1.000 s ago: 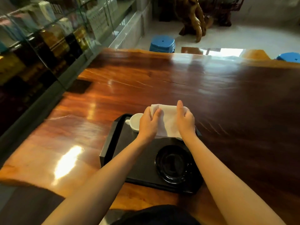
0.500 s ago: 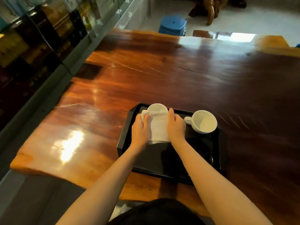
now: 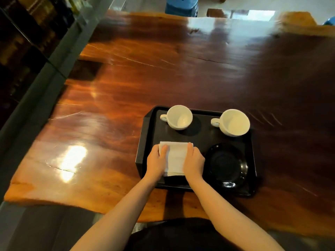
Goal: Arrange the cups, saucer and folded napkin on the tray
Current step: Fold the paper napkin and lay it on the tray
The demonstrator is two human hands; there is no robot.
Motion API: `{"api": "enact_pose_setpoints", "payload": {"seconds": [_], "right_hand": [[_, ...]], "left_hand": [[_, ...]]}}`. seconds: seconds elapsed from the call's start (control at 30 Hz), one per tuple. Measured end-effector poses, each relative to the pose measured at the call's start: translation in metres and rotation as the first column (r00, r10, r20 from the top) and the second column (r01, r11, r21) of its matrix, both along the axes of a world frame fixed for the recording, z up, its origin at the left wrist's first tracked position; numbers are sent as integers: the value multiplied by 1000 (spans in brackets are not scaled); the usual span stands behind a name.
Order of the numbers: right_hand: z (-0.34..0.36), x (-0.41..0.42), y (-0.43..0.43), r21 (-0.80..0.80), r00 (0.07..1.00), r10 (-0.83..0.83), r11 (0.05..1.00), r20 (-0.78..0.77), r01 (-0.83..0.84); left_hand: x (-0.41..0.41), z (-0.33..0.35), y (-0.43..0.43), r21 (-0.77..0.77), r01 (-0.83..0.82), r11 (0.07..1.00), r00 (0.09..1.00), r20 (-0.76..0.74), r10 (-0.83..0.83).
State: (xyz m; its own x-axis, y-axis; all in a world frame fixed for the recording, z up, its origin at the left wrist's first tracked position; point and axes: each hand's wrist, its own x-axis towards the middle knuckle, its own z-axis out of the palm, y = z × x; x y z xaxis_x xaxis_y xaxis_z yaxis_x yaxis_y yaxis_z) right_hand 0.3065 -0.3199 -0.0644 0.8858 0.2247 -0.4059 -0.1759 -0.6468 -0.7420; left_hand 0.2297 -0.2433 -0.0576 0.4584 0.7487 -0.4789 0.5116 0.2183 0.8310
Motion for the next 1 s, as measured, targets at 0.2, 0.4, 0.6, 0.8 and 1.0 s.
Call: {"api": "enact_pose_setpoints", "payload": {"seconds": [0.2, 0.4, 0.6, 0.8, 1.0], "right_hand": [[1, -5, 3, -49, 997, 32, 998, -67, -36], [28, -7, 10, -114, 950, 291, 954, 114, -278], [59, -3, 16, 365, 868, 215, 930, -448, -42], [54, 7, 3, 400, 813, 111, 903, -571, 157], [49, 10, 2, 327, 776, 68, 927, -627, 183]], "left_hand": [[-6, -8, 4, -77, 51, 996, 991, -120, -60], [-2, 36, 11, 426, 173, 888, 984, -119, -134], [0, 43, 6, 466, 371, 803, 918, -53, -393], [-14, 45, 28, 389, 277, 879, 959, -60, -276], [-1, 21, 38, -370, 77, 926, 984, -119, -129]]}}
